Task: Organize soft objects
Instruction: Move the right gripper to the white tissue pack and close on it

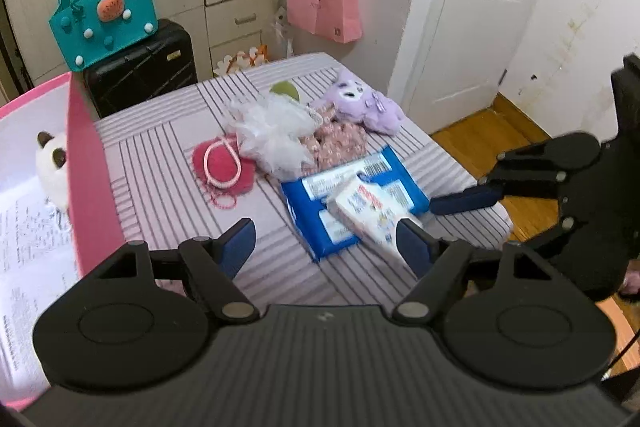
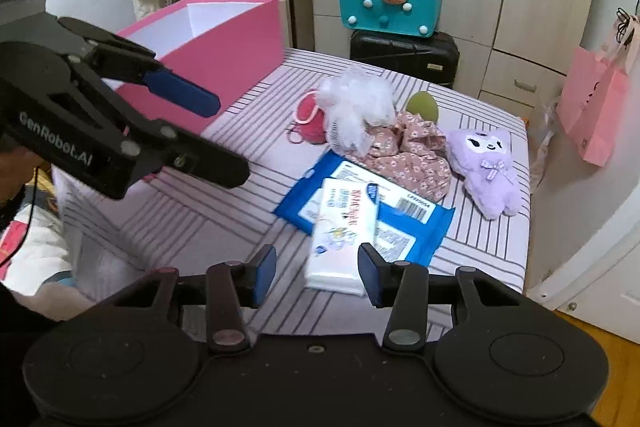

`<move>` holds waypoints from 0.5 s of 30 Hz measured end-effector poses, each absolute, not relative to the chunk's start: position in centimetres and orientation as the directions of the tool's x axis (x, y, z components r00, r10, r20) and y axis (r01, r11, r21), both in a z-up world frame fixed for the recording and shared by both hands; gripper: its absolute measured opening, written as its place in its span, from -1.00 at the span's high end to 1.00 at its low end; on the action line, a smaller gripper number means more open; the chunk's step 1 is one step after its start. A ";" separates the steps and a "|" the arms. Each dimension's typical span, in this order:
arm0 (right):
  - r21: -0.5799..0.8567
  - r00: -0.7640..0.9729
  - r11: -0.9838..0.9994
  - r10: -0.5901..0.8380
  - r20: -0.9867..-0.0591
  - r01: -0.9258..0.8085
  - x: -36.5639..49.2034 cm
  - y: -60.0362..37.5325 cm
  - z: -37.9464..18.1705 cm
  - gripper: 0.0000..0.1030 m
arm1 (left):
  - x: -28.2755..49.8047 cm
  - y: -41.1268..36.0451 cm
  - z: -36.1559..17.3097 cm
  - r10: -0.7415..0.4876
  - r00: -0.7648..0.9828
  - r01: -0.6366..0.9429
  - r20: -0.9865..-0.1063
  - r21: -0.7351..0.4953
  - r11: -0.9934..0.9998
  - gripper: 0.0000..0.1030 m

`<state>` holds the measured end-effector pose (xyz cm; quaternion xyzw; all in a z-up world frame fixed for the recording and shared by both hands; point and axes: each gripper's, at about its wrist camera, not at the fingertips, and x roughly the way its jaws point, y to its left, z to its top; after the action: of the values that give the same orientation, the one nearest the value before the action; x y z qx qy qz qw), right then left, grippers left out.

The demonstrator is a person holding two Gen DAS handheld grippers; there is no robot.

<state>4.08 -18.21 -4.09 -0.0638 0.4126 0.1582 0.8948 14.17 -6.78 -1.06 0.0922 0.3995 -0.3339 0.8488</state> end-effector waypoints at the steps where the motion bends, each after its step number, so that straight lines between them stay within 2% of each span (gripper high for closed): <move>1: 0.012 0.611 0.942 0.227 -0.758 -0.334 4.4 -18.3 -4.5 -0.01 | 14.5 -7.0 -1.3 -0.495 0.465 0.638 -0.734 -0.109 0.762 -0.48; 6: -0.064 0.646 0.948 0.162 -0.746 -0.312 5.4 -17.8 -6.8 -0.04 | 16.3 -8.2 -2.5 -0.466 0.531 0.601 -0.708 -0.073 0.796 -0.47; 8: -0.048 0.655 0.952 0.170 -0.737 -0.301 5.6 -17.8 -7.3 -0.03 | 17.2 -8.5 -3.0 -0.445 0.559 0.579 -0.700 -0.054 0.813 -0.47; 11: -0.024 0.668 0.958 0.181 -0.721 -0.286 5.8 -18.0 -7.6 0.10 | 18.5 -9.0 -3.7 -0.414 0.588 0.554 -0.695 -0.026 0.832 -0.47; 15: 0.032 0.679 0.960 0.221 -0.700 -0.280 5.9 -18.8 -6.8 0.13 | 20.0 -9.8 -4.3 -0.401 0.604 0.542 -0.689 -0.013 0.840 -0.46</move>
<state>5.91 -18.78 -6.79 -0.0389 0.3766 0.1369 0.9154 19.97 -9.80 -4.26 0.0989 0.3573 -0.2648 0.8902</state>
